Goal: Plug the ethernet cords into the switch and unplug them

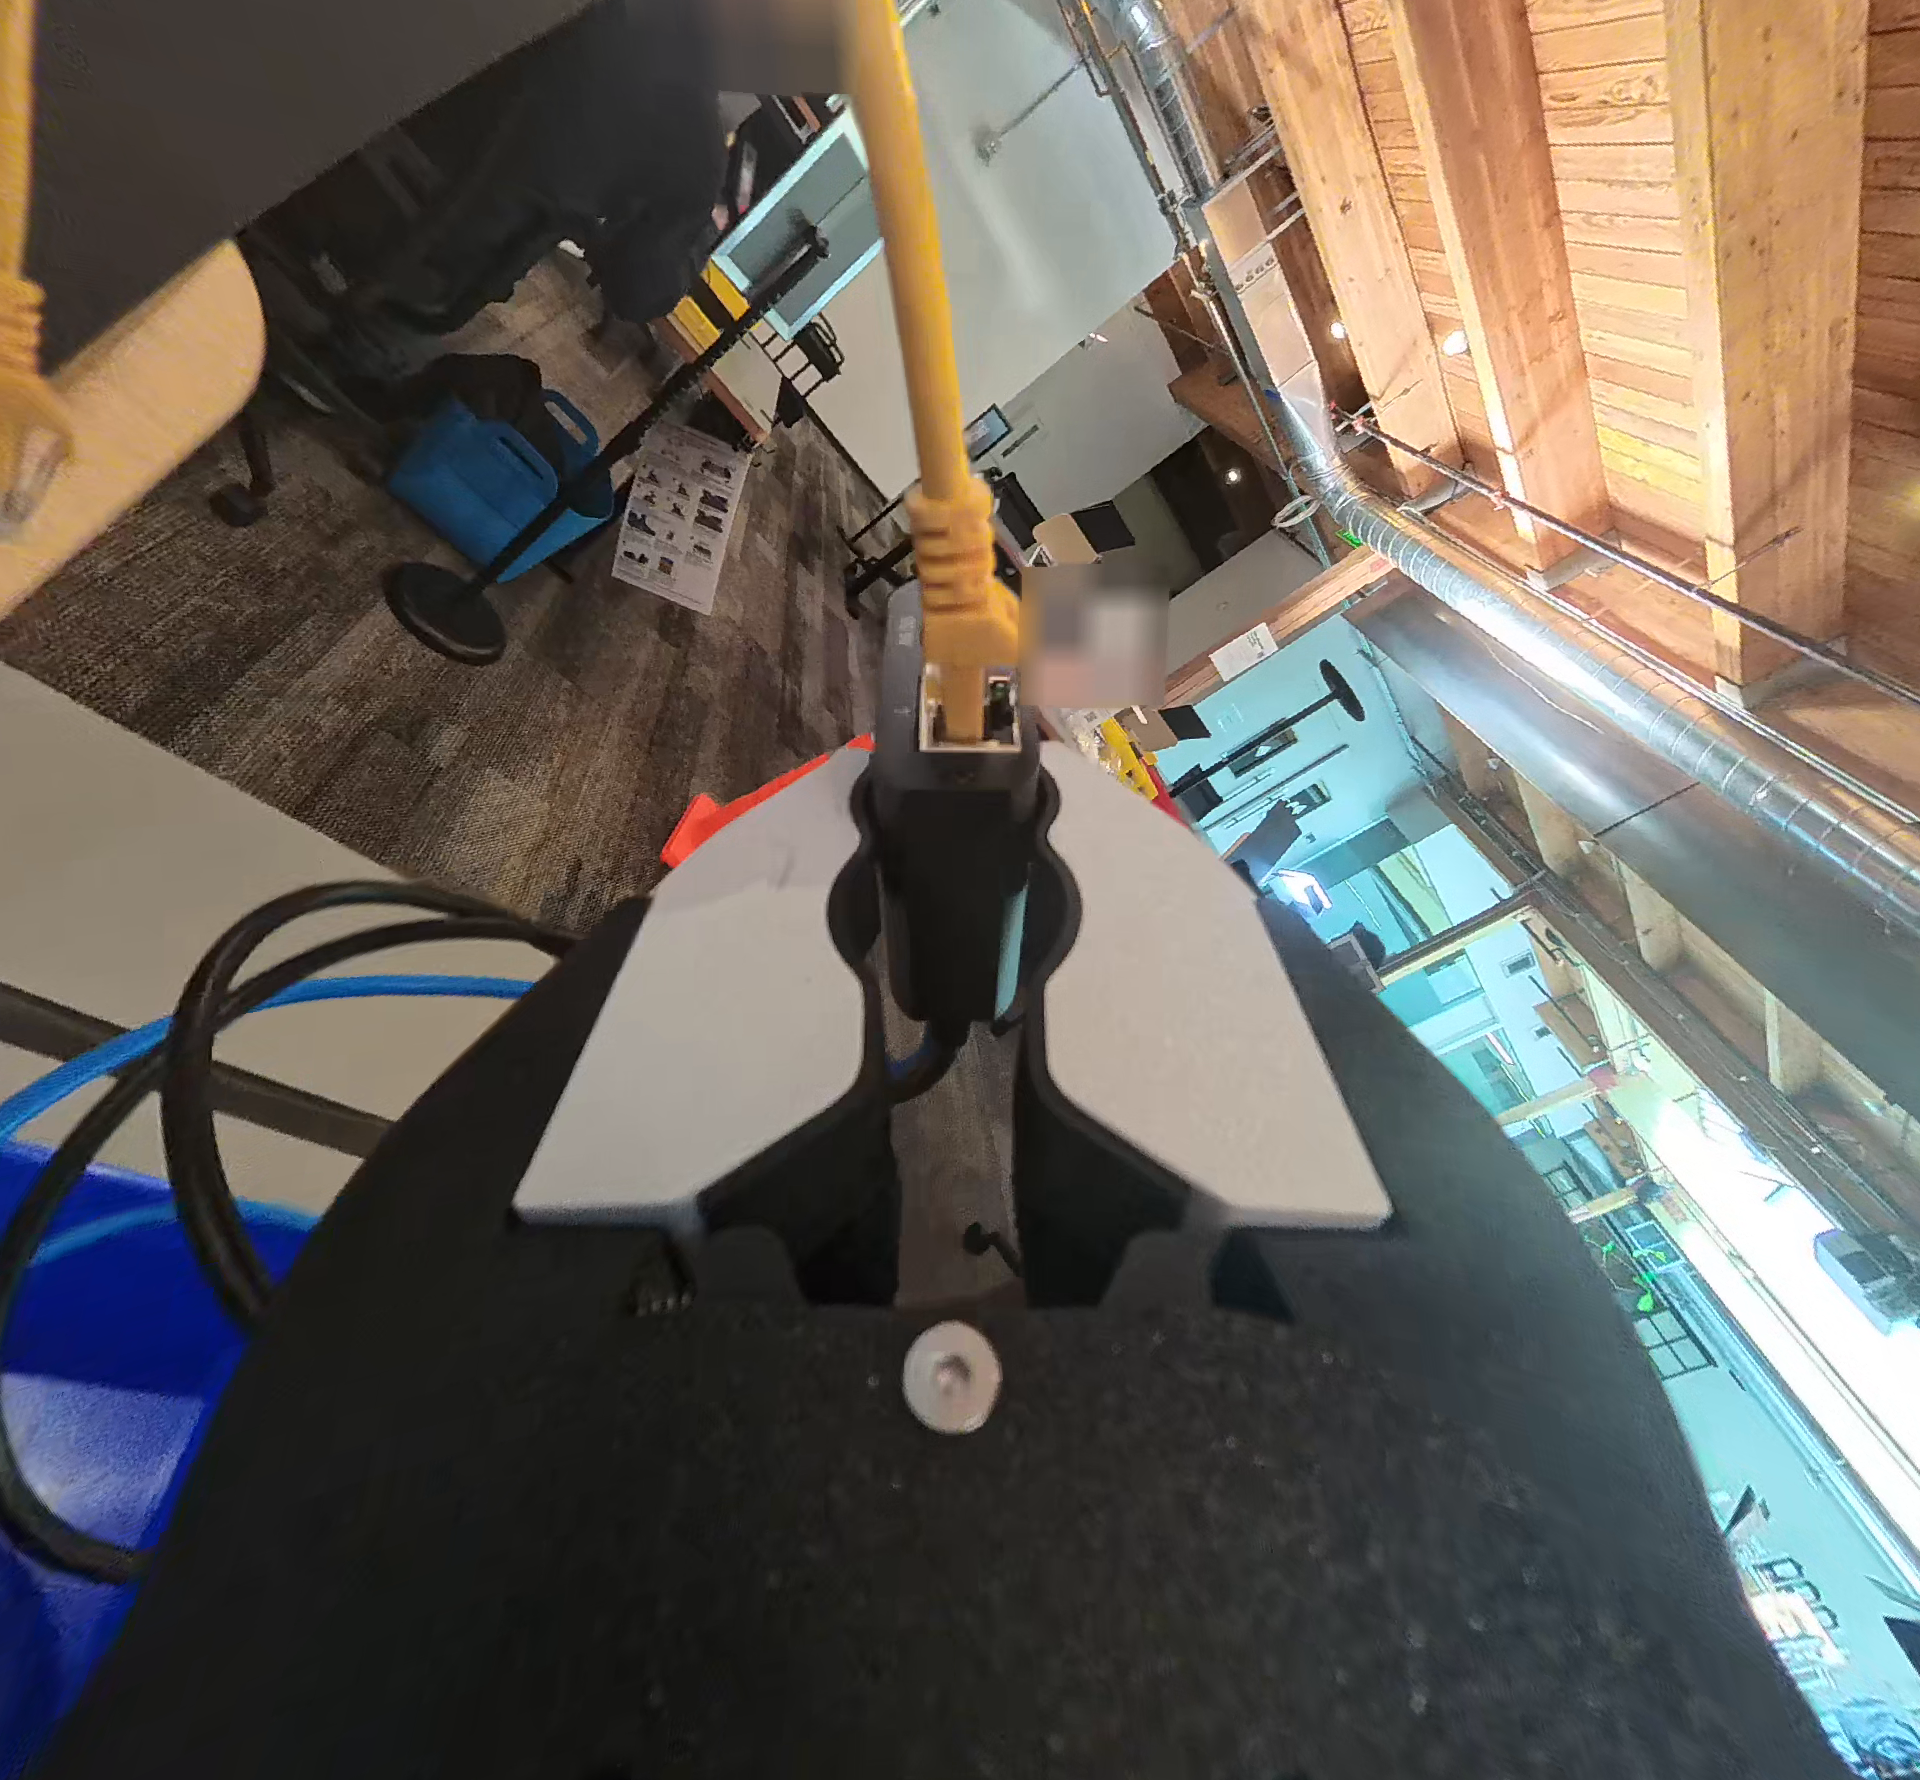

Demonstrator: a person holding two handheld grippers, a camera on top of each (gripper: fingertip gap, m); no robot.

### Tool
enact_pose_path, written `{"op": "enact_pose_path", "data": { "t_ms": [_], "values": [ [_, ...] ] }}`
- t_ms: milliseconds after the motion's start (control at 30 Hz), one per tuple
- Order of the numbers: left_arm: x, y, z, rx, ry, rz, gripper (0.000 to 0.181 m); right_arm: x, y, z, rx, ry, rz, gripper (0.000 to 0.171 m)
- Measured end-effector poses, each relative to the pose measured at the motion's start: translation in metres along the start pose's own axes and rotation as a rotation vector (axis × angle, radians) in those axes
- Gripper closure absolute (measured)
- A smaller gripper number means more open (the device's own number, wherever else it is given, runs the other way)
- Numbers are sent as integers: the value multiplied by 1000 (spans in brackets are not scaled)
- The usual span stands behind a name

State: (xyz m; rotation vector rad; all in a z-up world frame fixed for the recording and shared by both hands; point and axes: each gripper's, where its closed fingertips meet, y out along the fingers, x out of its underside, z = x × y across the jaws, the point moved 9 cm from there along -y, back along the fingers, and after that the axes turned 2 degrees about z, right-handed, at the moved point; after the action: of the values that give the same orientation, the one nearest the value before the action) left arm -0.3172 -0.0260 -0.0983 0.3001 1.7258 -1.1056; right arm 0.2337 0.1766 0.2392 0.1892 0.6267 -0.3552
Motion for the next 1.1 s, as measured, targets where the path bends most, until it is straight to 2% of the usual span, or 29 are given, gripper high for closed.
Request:
{"op": "enact_pose_path", "data": {
  "t_ms": [267, 467, 600, 900, 1100],
  "values": [
    [0, -1, 0, -4, 8, 0, 162, -6, 7, -14, 18, 30, 4, 147],
    [0, -1, -1, -8, 10, -2, 162, -15, 8, -4, 70, 41, 36, 147],
    [1, 0, -1, -3, 11, -11, 162, 1, 5, -26, 55, 33, 20, 148],
    [2, 1, 2, 14, 19, -18, 162, 90, -37, -121, -202, 122, -108, 147],
    [3, 2, 5, 19, 30, -26, 162, 143, -32, -175, -639, 58, -337, 146]
  ]
}}
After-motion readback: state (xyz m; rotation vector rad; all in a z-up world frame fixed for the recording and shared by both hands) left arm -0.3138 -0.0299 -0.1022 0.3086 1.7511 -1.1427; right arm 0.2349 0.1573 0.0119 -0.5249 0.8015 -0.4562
